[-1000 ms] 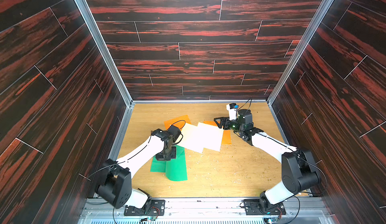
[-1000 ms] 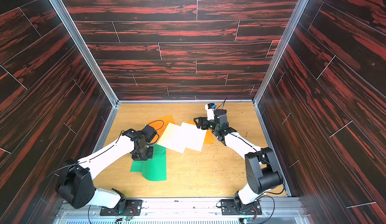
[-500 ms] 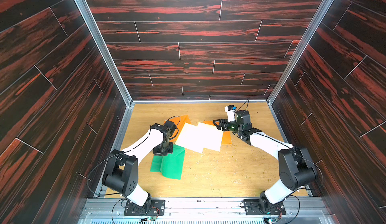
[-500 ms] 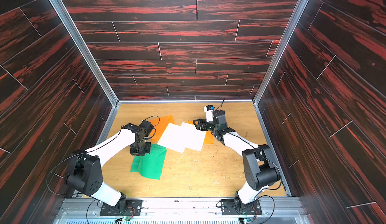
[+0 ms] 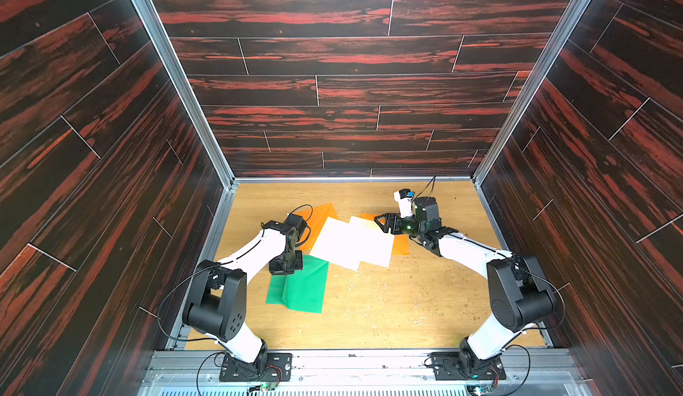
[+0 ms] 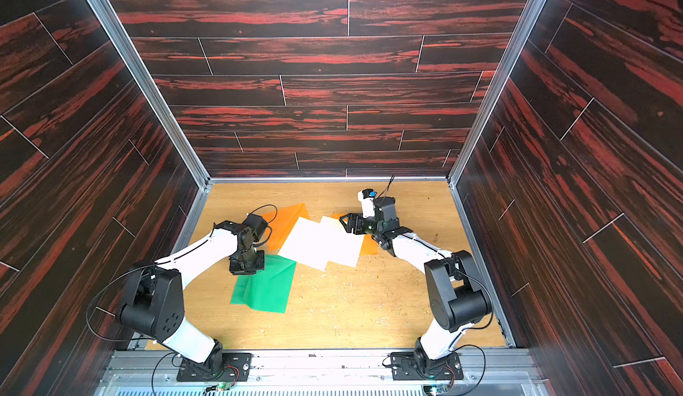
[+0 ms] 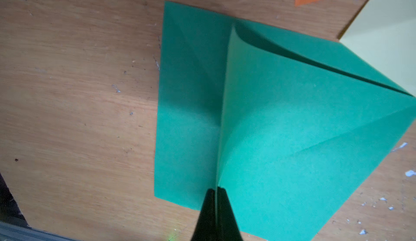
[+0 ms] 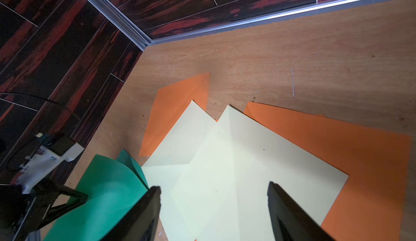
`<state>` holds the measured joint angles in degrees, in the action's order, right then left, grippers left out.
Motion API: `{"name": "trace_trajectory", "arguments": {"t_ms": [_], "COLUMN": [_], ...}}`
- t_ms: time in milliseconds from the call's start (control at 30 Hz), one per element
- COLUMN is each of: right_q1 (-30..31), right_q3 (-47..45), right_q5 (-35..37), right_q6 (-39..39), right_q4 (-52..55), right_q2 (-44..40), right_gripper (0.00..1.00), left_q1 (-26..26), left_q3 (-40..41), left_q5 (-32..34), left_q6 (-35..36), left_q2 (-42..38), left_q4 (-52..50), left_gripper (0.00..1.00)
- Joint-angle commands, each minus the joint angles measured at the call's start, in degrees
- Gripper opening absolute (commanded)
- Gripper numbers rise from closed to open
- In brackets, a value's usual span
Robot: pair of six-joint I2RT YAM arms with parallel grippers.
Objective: Sort the scattered colored papers by color
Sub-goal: Place the colored paper.
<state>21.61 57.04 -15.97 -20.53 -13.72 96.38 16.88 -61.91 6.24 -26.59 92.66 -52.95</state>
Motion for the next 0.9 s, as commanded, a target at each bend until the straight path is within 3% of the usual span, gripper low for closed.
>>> {"name": "trace_trajectory", "arguments": {"t_ms": [0, 800, 867], "right_q1": [0.4, 2.0, 2.1], "right_q3": [1.1, 2.6, 2.8], "right_q5": [-0.6, 0.0, 0.2], "right_q6": [0.8, 2.4, 2.5], "right_q4": [0.6, 2.7, 2.9], "right_q2": [0.5, 2.5, 2.6], "right_gripper": [0.79, 0.79, 0.79], "left_q1": [-0.4, -4.1, -4.1], "left_q3": [1.0, 4.4, 4.4], "left_q5": [0.8, 1.4, 1.5], "left_q6": [-0.8, -2.0, -1.8], "left_q2": [-0.7, -1.6, -1.3], "left_q4": [0.6, 4.9, 5.0], "left_gripper": [0.0, 0.0, 0.05]}}
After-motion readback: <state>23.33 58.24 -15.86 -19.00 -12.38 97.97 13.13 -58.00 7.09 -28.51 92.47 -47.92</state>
